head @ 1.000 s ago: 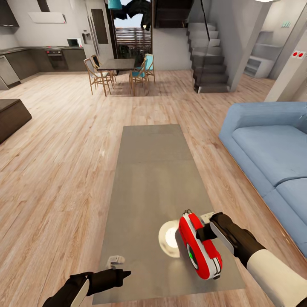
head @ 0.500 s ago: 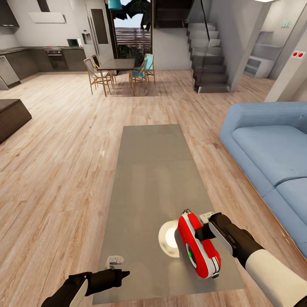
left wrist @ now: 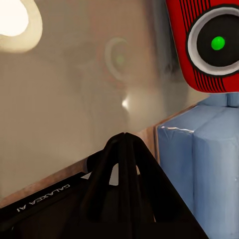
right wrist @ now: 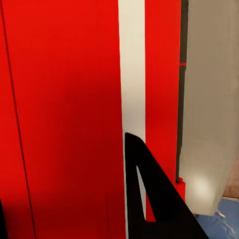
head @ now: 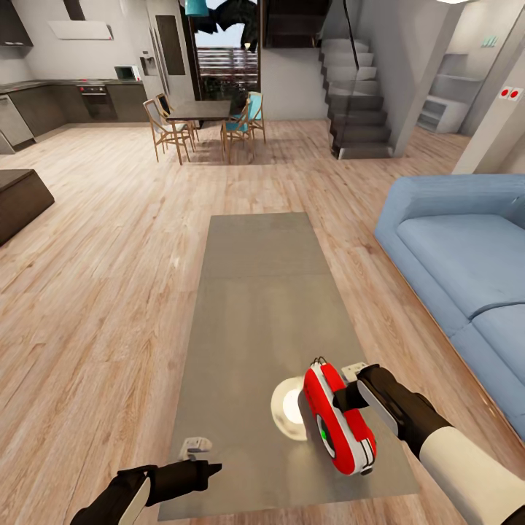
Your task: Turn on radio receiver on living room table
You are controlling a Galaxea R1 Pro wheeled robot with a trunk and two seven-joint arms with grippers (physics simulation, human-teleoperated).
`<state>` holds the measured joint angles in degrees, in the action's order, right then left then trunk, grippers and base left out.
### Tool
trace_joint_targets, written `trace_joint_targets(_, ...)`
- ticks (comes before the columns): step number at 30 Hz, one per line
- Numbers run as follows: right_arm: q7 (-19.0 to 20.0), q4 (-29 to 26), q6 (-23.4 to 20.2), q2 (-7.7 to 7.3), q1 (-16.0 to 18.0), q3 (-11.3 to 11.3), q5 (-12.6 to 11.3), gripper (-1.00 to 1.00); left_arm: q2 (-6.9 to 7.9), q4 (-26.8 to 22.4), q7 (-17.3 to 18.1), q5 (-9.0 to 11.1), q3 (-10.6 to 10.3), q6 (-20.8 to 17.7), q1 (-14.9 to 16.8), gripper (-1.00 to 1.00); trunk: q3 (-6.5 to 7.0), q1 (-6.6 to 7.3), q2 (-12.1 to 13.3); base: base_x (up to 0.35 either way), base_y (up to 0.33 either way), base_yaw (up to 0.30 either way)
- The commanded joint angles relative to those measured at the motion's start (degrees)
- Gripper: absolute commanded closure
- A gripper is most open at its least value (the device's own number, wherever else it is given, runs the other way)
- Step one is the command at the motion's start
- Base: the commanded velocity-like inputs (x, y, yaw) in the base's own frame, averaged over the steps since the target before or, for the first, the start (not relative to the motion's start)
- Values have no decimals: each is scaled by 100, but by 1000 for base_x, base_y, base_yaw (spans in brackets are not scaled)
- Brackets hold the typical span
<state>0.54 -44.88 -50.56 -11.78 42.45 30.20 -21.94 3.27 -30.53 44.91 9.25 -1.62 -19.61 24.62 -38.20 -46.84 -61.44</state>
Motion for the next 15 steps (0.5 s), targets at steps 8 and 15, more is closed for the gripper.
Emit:
trace_joint_targets(8,7,6,153,1,-9,-25,59,100,-1,3,0,-1,0,1,6,100,-2,-3,1,0,0,0)
trace_joint_targets(15,5,12,263,1,-9,-25,58,100,-1,3,0,-1,-1,3,4,100,-2,-3,1,0,0,0)
